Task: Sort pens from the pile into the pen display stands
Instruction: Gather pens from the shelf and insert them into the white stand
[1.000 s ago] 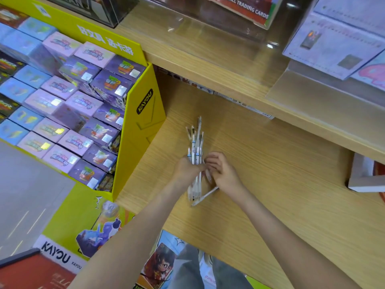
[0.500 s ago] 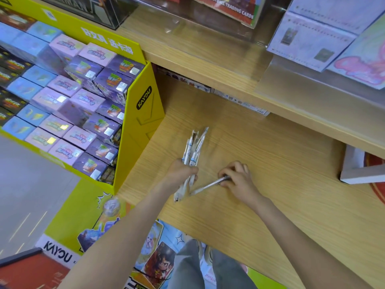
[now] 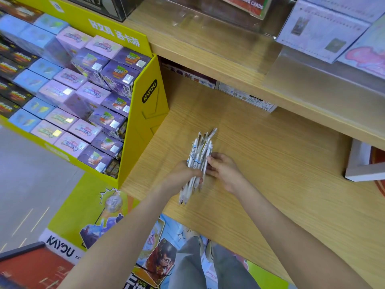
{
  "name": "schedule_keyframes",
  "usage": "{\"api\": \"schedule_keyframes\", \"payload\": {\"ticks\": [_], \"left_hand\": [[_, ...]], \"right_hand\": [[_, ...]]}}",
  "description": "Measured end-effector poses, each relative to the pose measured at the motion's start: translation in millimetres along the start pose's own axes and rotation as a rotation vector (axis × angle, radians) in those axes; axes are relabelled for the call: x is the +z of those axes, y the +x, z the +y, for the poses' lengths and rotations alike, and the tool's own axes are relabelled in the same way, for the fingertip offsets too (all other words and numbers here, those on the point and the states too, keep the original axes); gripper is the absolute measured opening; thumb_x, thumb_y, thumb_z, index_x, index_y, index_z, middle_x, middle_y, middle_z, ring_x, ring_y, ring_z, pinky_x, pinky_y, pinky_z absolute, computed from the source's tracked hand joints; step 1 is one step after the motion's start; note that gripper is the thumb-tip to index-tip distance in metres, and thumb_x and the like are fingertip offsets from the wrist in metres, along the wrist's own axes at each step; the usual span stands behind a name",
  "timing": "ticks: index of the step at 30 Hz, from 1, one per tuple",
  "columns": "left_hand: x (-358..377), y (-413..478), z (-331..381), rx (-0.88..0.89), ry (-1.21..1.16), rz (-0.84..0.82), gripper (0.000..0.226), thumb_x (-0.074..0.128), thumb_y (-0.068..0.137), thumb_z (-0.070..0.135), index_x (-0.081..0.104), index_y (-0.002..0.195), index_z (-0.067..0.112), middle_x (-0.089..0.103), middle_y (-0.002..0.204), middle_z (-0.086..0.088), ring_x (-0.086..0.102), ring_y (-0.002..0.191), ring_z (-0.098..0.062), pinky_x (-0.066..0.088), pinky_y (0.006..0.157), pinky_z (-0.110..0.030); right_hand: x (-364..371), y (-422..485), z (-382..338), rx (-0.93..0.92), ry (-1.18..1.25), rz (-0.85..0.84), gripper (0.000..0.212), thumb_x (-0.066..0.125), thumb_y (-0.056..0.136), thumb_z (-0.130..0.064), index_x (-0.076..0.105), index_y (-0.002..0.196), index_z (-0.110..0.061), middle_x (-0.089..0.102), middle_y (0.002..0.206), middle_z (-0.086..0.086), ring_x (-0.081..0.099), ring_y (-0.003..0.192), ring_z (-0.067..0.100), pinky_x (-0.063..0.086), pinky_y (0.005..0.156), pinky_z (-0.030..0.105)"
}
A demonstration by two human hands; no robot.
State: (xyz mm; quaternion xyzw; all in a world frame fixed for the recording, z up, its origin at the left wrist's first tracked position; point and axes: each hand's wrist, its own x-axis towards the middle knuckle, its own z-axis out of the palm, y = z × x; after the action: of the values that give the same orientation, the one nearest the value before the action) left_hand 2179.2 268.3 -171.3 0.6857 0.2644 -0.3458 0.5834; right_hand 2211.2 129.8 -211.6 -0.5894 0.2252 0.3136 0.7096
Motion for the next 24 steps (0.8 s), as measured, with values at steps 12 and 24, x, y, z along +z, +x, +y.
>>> {"api": "schedule_keyframes", "payload": {"ticks": [12, 24], "left_hand": [[2, 6, 8, 0.144, 0.072, 0.009, 0.023, 0.069, 0.081, 0.001, 0.060, 0.075, 0.021, 0.061, 0.065, 0.006, 0.056, 0.050, 0.004, 0.038, 0.043, -0.007], [-9, 15, -10, 0.021, 0.410, -0.097, 0.040, 0.073, 0.083, 0.019, 0.056, 0.119, 0.012, 0.057, 0.117, -0.002, 0.056, 0.103, -0.015, 0.044, 0.082, -0.015]], "right_hand": [[-3, -17, -2, -0.117, -0.041, -0.036, 0.020, 0.048, 0.097, -0.004, 0.063, 0.110, -0.007, 0.070, 0.097, 0.002, 0.066, 0.088, 0.015, 0.052, 0.085, 0.026], [-27, 6, -19, 0.103, 0.265, 0.052, 0.028, 0.046, 0.098, -0.036, 0.056, 0.104, -0.010, 0.062, 0.106, 0.012, 0.059, 0.096, 0.024, 0.048, 0.085, 0.033]]}}
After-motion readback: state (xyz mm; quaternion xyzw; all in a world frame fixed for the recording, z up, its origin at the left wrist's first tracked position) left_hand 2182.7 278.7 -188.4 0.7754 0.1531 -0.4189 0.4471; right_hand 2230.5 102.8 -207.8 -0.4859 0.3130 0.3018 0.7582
